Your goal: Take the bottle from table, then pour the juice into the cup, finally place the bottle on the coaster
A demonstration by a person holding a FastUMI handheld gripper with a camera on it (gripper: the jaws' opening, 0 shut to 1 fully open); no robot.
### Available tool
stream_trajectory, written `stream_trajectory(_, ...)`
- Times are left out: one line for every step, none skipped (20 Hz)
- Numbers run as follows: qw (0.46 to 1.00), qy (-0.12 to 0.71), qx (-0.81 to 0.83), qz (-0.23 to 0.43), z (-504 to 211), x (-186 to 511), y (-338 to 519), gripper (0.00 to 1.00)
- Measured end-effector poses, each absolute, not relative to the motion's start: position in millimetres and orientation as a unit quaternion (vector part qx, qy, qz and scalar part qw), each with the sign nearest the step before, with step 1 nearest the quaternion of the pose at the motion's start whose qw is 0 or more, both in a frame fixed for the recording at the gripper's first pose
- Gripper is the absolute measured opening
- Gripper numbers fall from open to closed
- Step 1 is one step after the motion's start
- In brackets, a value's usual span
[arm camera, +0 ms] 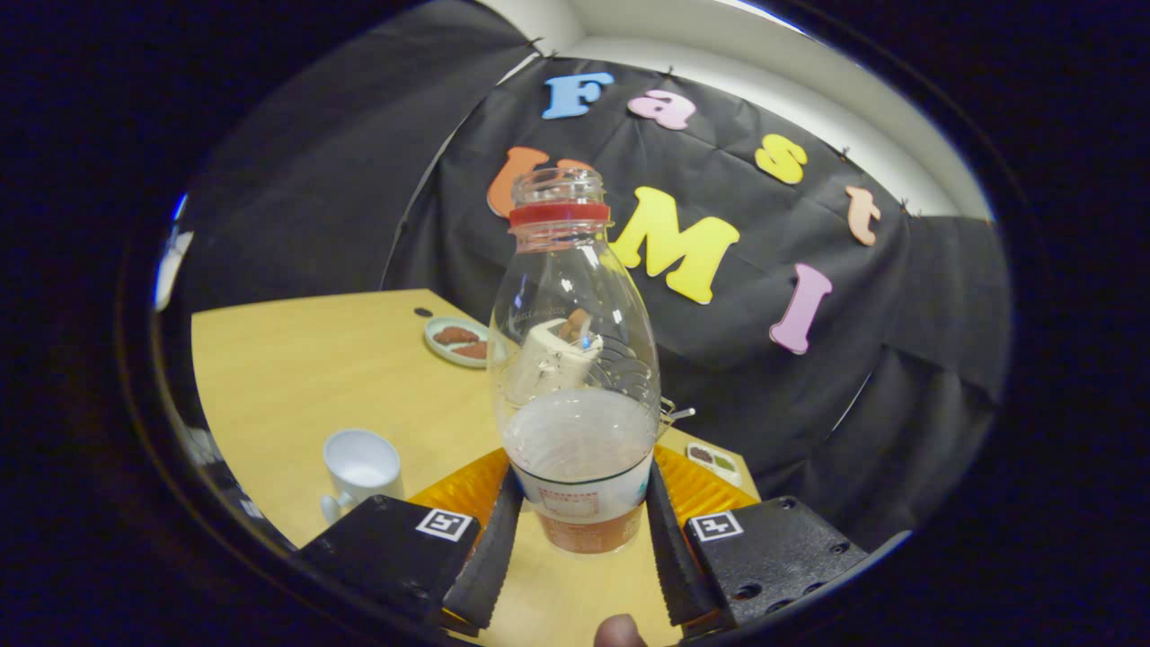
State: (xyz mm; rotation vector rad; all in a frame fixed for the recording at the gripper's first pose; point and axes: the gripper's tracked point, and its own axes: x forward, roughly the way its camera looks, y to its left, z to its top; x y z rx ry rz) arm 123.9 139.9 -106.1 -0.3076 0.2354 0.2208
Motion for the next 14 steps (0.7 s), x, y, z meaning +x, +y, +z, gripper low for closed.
stream_trajectory(0.979, 0.118, -0.122, 0.115, -106.2, 130.8, 140.8, 0.74)
stream_trajectory(0.981, 0.119, -0.097, 0.117, -107.4, 138.5, 139.1, 0.74)
stream_trajectory(0.982, 0.122, -0.074, 0.122, -110.7, 146.4, 139.2, 0.74)
stream_trajectory(0.983, 0.121, -0.052, 0.125, -114.5, 154.9, 140.4, 0.74)
stream_trajectory(0.983, 0.123, -0.036, 0.129, -118.4, 165.1, 143.0, 0.74)
stream_trajectory(0.983, 0.123, -0.022, 0.133, -122.1, 175.3, 144.6, 0.73)
stream_trajectory(0.983, 0.120, -0.008, 0.136, -126.5, 184.6, 146.2, 0.74)
stream_trajectory(0.983, 0.118, 0.004, 0.138, -132.5, 191.4, 147.9, 0.74)
stream_trajectory(0.983, 0.116, 0.010, 0.141, -140.2, 200.1, 150.2, 0.74)
stream_trajectory(0.983, 0.117, 0.015, 0.140, -149.7, 210.0, 150.8, 0.74)
stream_trajectory(0.982, 0.121, 0.021, 0.141, -160.6, 217.2, 151.6, 0.74)
stream_trajectory(0.982, 0.125, 0.025, 0.140, -171.8, 223.9, 151.0, 0.75)
stream_trajectory(0.982, 0.134, 0.024, 0.132, -183.8, 232.7, 147.9, 0.75)
stream_trajectory(0.981, 0.141, 0.032, 0.132, -193.2, 238.7, 147.8, 0.75)
